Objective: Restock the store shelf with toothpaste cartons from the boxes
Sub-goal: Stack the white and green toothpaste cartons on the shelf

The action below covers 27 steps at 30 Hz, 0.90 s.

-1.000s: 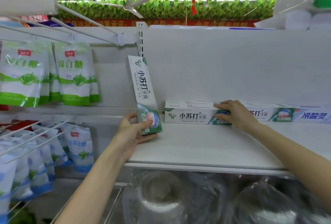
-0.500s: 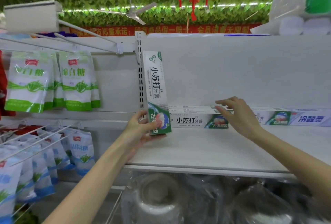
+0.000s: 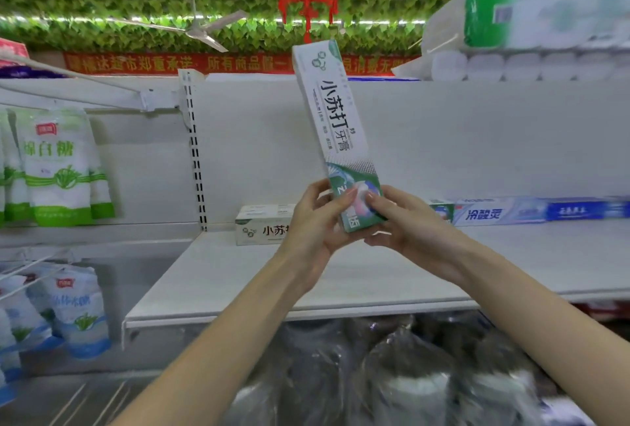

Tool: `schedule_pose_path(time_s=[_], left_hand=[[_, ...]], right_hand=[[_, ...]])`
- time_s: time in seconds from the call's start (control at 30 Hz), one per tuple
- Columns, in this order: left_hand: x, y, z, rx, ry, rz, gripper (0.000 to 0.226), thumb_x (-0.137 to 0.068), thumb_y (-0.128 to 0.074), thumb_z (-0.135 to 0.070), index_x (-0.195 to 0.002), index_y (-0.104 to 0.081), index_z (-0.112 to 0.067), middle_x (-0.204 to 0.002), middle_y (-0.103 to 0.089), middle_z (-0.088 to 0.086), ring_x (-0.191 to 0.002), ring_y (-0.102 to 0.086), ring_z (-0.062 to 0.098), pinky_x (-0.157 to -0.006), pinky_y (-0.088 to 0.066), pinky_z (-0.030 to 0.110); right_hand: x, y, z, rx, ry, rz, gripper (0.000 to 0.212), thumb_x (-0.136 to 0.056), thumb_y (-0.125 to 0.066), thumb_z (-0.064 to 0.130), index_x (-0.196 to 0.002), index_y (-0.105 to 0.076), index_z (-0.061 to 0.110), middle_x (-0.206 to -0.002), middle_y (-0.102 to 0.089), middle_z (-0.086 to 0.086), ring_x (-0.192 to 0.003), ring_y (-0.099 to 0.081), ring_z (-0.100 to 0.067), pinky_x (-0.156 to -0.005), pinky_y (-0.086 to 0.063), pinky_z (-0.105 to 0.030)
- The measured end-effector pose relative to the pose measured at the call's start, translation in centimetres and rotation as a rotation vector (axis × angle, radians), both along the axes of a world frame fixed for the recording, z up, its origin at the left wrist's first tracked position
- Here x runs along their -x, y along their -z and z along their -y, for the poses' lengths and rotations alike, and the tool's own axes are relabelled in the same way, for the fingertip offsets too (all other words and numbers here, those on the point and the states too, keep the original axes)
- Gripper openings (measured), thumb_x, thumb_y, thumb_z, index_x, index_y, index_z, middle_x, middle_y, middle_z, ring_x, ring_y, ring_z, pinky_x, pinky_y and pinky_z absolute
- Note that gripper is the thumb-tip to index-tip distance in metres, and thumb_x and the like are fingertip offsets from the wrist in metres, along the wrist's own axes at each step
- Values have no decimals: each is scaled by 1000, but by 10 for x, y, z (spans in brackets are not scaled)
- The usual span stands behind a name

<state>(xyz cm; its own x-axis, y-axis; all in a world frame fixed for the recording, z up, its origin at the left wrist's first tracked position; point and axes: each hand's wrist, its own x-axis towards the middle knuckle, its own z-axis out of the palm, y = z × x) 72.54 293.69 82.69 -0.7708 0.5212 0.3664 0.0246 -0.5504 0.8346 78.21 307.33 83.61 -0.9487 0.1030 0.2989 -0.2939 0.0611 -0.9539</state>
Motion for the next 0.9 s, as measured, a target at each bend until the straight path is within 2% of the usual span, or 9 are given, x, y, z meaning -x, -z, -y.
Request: schedule_pose_path(time_s=[0.07, 0.17, 0.23, 0.3, 0.43, 0.5, 0.6, 0.77, 0.9], left_hand=[[-7, -3, -12, 75, 20, -5, 43, -91, -59, -22, -127, -48, -1, -120, -65, 19, -105, -66, 37, -82, -57, 51], [-10, -7, -24, 352, 29, -108, 39, -95, -54, -36, -128, -53, -14, -118, -66, 7, -106, -65, 30, -76, -59, 45], [-8, -7, -27, 581, -5, -217, 45, -94, -52, -47, -131, -52, -22, -117, -58, -4, -111, -59, 24, -71, -60, 40], [-3, -5, -28, 702, -64, -285, 46, -92, -51, -52, -128, -51, -24, -116, -54, -2, -112, -56, 21, -69, -61, 37], [18, -2, -26, 688, -296, -321, 30, -93, -54, -45, -109, -55, -20, -108, -65, 4, -93, -63, 13, -75, -60, 35], [32, 1, -22, 687, -537, -446, 24, -93, -58, -40, -105, -59, -20, -99, -67, -1, -86, -64, 12, -75, -55, 32], [50, 8, -13, 679, -790, -623, 19, -92, -61, -36, -103, -61, -21, -93, -68, -7, -91, -64, 15, -81, -51, 34], [77, 17, -25, 844, -783, -784, 33, -91, -61, -40, -119, -56, -23, -119, -62, -4, -108, -59, 16, -90, -47, 35], [94, 27, -48, 1036, -685, -874, 50, -90, -59, -48, -134, -48, -28, -135, -53, -4, -118, -54, 21, -93, -44, 36]], right_hand=[[-9, 4, -13, 24, 28, -5, 46, -80, -63, 36, -117, -61, 9, -104, -71, -10, -84, -65, -17, -66, -52, -25], [-21, 15, -36, 78, 67, 6, 32, -91, -57, 24, -118, -61, 6, -109, -70, -11, -94, -67, -21, -71, -54, -25], [-27, 21, -58, 87, 132, 16, 27, -93, -55, 21, -115, -63, 9, -103, -70, -6, -87, -64, -14, -72, -50, -23], [-32, 24, -81, 62, 197, 35, 26, -93, -55, 21, -116, -63, 11, -99, -68, -3, -82, -58, -11, -73, -45, -22], [-40, 38, -125, -40, 294, 109, 27, -94, -56, 17, -119, -62, 15, -104, -66, -2, -82, -57, -7, -69, -39, -23], [-44, 44, -144, -101, 356, 138, 27, -93, -56, 14, -119, -61, 15, -102, -66, -1, -81, -57, -6, -66, -39, -22], [-49, 47, -166, -283, 462, 177, 27, -91, -60, 10, -118, -59, 15, -97, -65, 1, -78, -57, -6, -61, -44, -14], [-31, 43, -181, -585, 446, 242, 28, -91, -61, 9, -116, -54, 18, -104, -60, 4, -90, -55, -8, -70, -41, -4], [-3, 40, -199, -845, 516, 276, 46, -88, -66, 23, -132, -52, 17, -123, -49, -5, -110, -48, -18, -90, -33, -23]])
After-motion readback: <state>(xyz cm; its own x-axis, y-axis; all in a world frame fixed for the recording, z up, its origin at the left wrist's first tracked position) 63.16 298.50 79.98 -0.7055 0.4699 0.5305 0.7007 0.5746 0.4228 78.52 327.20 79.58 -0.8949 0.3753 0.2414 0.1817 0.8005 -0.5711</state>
